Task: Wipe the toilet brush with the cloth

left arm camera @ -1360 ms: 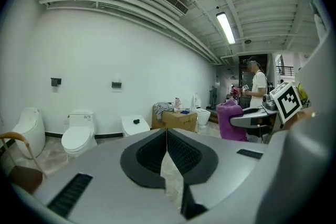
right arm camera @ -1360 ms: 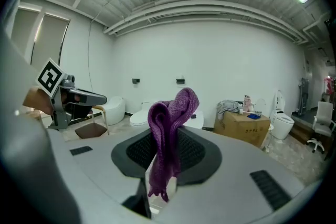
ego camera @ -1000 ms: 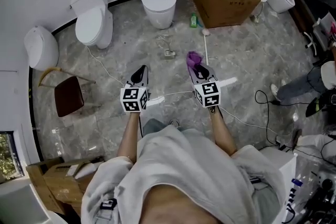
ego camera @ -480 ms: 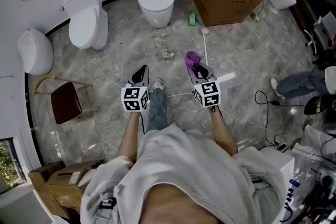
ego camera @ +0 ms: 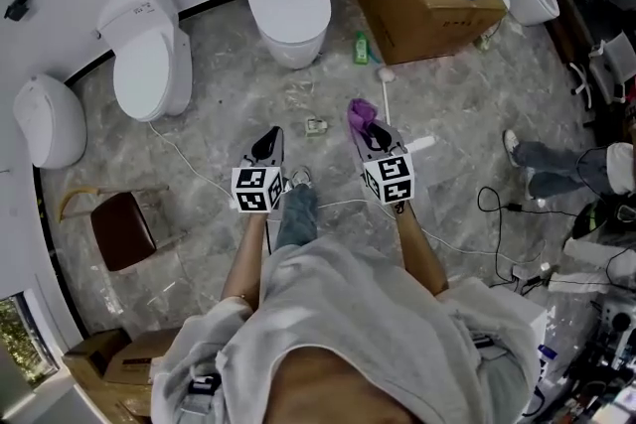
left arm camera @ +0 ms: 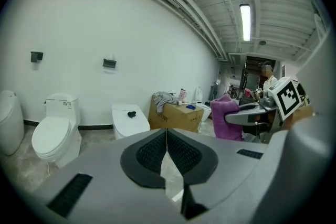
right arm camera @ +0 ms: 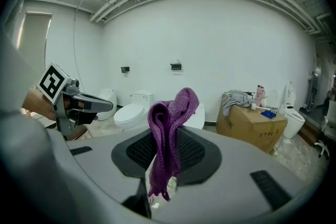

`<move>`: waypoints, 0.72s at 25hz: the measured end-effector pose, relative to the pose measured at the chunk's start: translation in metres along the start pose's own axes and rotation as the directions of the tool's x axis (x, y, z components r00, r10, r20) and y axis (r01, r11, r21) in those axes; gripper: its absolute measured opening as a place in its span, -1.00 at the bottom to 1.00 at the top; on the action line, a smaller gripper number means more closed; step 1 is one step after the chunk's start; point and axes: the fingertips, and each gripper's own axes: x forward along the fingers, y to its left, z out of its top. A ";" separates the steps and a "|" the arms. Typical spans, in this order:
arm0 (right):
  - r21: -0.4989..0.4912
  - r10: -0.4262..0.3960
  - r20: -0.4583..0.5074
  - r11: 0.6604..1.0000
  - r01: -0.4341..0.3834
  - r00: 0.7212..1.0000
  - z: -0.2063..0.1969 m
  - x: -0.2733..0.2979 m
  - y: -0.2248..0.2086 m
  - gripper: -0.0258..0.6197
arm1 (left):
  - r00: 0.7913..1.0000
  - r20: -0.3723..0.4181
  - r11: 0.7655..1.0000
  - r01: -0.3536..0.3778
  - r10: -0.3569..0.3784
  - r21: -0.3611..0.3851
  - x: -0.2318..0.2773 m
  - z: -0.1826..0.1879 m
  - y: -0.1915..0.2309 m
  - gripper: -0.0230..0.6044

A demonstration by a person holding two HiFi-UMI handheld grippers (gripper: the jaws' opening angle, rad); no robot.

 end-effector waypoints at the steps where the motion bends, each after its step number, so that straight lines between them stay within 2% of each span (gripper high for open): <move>1: 0.002 -0.001 -0.003 1.000 0.001 1.000 0.009 0.015 -0.005 -0.59 | 1.000 -0.003 1.000 0.003 -0.003 -0.001 0.011 0.008 0.009 -0.86; 9: -0.013 -0.015 -0.018 1.000 0.015 1.000 0.063 0.106 -0.031 -0.59 | 0.999 -0.031 0.999 0.027 -0.028 -0.020 0.084 0.046 0.084 -0.86; 13: 0.002 -0.040 -0.051 0.999 0.040 0.998 0.066 0.132 -0.050 -0.59 | 0.997 -0.056 0.998 0.059 -0.060 -0.027 0.118 0.050 0.095 -0.85; 18: 0.022 -0.039 -0.091 0.999 0.041 0.995 0.053 0.149 -0.063 -0.59 | 0.992 -0.095 0.996 0.075 -0.079 -0.048 0.143 0.036 0.099 -0.86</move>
